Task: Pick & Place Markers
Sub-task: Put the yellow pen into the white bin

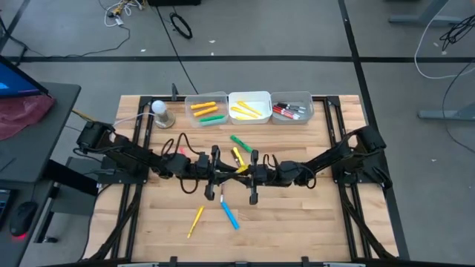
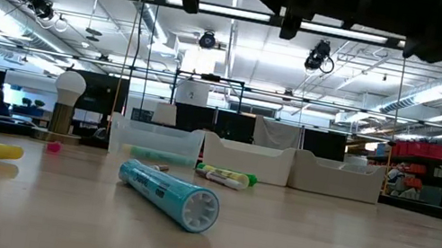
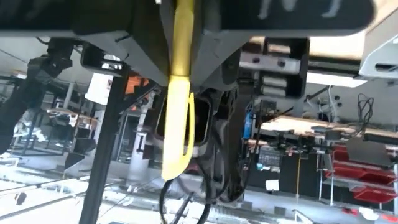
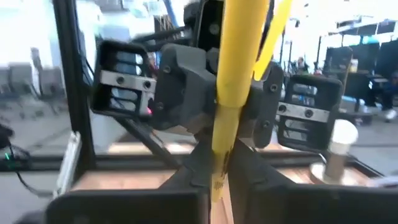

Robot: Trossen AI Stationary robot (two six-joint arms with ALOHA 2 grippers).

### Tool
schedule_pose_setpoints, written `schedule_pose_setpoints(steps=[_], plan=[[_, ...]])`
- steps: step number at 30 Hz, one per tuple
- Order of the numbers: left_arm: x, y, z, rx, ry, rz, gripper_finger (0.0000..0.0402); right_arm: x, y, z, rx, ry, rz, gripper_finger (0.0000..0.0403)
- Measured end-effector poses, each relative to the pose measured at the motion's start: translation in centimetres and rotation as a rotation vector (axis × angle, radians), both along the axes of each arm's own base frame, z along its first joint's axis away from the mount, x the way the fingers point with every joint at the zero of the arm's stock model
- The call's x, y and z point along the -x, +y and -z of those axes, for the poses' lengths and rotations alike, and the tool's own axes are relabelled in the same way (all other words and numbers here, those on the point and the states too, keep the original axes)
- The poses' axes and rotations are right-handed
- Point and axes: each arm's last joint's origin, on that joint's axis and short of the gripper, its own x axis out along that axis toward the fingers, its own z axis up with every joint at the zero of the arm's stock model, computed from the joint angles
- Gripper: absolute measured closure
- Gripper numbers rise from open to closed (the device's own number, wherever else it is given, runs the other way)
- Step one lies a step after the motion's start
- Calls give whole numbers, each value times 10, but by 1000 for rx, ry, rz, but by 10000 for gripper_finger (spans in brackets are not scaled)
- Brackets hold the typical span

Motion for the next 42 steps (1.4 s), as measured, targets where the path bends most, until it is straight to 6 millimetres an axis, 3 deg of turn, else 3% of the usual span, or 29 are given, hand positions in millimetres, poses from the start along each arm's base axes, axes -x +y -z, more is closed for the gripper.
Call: schedule_pose_setpoints(steps=[6,10,14,20,27,32,36,42], plan=[[-1,2,5,-32,65,-40,262,17,-10,-15,-26,232,146,386],[3,7,12,-67,227,-111,223,39,-33,-27,-111,405,276,386],[8,20,28,-59,438,-261,204,54,-70,-38,-184,519,403,386],[10,28,47,12,586,-330,206,38,-151,-58,-157,683,462,386],[11,22,46,6,578,-325,223,1,-250,-31,-79,932,468,386],[11,22,46,5,577,-332,225,-13,-301,1,-52,1090,435,386],[11,22,46,7,576,-334,225,-12,-327,23,-85,1186,421,386],[11,22,46,8,576,-334,225,-6,-340,43,-143,1255,381,370]])
